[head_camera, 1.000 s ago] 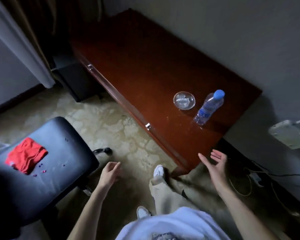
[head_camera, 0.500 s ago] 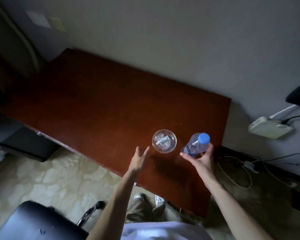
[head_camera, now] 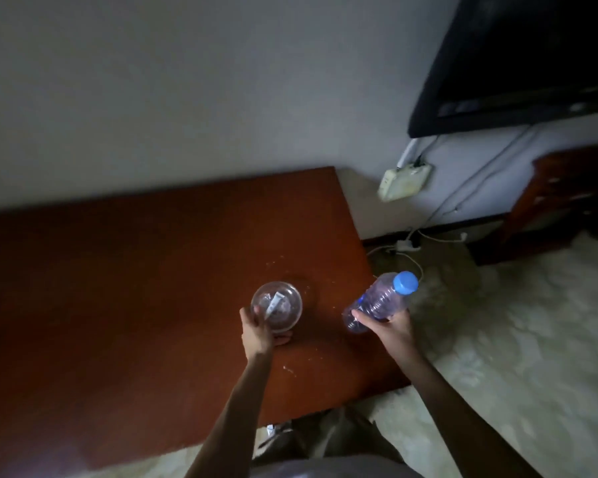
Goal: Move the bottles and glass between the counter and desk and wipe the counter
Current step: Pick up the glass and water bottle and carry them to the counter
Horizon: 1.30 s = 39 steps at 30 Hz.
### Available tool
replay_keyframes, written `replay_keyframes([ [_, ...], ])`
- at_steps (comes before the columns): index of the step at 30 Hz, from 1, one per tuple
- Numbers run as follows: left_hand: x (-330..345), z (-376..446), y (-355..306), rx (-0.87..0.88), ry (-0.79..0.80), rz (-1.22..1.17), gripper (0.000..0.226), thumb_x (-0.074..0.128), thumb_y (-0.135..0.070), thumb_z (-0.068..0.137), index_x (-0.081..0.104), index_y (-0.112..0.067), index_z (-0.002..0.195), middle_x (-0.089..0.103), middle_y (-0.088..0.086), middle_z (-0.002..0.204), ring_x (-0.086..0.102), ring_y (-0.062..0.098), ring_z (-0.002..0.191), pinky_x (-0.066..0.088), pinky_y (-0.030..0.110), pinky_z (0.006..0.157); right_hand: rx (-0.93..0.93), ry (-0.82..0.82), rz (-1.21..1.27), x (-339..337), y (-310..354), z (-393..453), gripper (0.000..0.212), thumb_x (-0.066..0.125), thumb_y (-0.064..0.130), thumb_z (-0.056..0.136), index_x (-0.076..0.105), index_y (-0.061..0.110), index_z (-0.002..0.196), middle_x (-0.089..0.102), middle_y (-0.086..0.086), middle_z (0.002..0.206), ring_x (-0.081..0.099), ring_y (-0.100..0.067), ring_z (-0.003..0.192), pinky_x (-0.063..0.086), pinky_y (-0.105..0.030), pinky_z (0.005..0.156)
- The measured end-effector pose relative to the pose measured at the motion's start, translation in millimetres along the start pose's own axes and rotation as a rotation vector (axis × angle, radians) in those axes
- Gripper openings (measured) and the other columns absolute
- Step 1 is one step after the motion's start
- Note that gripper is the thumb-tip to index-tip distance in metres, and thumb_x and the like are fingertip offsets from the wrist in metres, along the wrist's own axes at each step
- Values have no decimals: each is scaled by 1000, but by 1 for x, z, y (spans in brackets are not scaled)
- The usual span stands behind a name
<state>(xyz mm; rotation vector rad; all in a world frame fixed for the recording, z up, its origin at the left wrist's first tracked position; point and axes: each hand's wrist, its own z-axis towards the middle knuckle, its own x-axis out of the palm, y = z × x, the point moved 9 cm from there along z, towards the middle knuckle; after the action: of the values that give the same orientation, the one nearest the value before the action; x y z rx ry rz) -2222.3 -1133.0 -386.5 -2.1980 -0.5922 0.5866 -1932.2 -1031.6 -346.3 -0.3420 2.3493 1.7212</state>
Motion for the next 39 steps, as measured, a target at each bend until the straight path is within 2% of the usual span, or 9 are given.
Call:
replay_keyframes([
  [6, 34, -10, -7, 41, 189, 146, 22, 45, -32, 100, 41, -16, 114, 62, 21, 115, 70, 40, 53, 58, 50, 48, 135, -264, 84, -75, -30, -50, 37, 89, 19, 66, 64, 18, 92, 71, -6, 88, 70, -23, 81, 59, -29, 73],
  [9, 75, -29, -8, 103, 336, 232, 31, 37, -38, 102, 42, -16, 123, 62, 21, 117, 71, 38, 54, 57, 43, 43, 215, -368, 108, -114, -53, -84, 30, 87, 15, 69, 63, 18, 88, 71, -13, 89, 70, -29, 82, 59, -46, 76],
  [13, 157, -65, -2, 95, 540, 310, 30, 37, -26, 103, 41, -11, 129, 58, 33, 118, 67, 30, 43, 53, 38, 35, 270, -530, 141, -180, -79, -130, 70, 89, 49, 49, 63, 14, 103, 71, -8, 93, 69, -21, 86, 57, -38, 76],
  [17, 240, -123, 9, 110, 745, 500, 36, 36, -29, 104, 43, -1, 127, 63, 32, 73, 58, 25, 30, 45, 26, 27, 330, -680, 171, -240, -121, -172, 51, 89, 44, 56, 65, 23, 96, 74, -4, 89, 71, -24, 84, 58, -46, 78],
  [23, 355, -215, 43, 140, 899, 702, 37, 39, -39, 101, 51, -9, 118, 60, 19, 90, 65, 41, 76, 59, 48, 54, 415, -861, 332, -325, -194, -213, 92, 83, 70, 39, 62, 14, 109, 73, 1, 97, 70, -9, 87, 57, -31, 80],
  [27, 453, -288, 64, 294, 1012, 795, 25, 37, -31, 103, 55, -14, 108, 60, 21, 84, 65, 25, 52, 54, 32, 41, 434, -890, 325, -411, -240, -216, 48, 88, 26, 65, 62, 22, 105, 74, -1, 96, 71, -9, 88, 59, -29, 81],
  [30, 528, -345, 79, 280, 1068, 809, 22, 40, -34, 102, 58, -25, 94, 59, 29, 86, 63, 36, 59, 58, 55, 58, 410, -932, 294, -496, -259, -215, 45, 87, 22, 68, 64, 17, 107, 74, 1, 95, 70, -5, 86, 58, -22, 78],
  [33, 598, -402, 80, 290, 1142, 800, 22, 40, -32, 103, 56, -17, 101, 58, 21, 75, 60, 27, 43, 55, 37, 42, 380, -996, 292, -584, -272, -214, 42, 86, 24, 68, 65, 14, 104, 74, 0, 90, 71, -7, 82, 59, -28, 76],
  [39, 724, -465, 69, 379, 1171, 824, 23, 42, -33, 102, 60, -20, 92, 62, 26, 83, 64, 42, 63, 57, 54, 56, 300, -1116, 366, -711, -294, -182, 71, 77, 68, 56, 65, 12, 97, 74, -5, 86, 73, -16, 79, 60, -37, 74],
])
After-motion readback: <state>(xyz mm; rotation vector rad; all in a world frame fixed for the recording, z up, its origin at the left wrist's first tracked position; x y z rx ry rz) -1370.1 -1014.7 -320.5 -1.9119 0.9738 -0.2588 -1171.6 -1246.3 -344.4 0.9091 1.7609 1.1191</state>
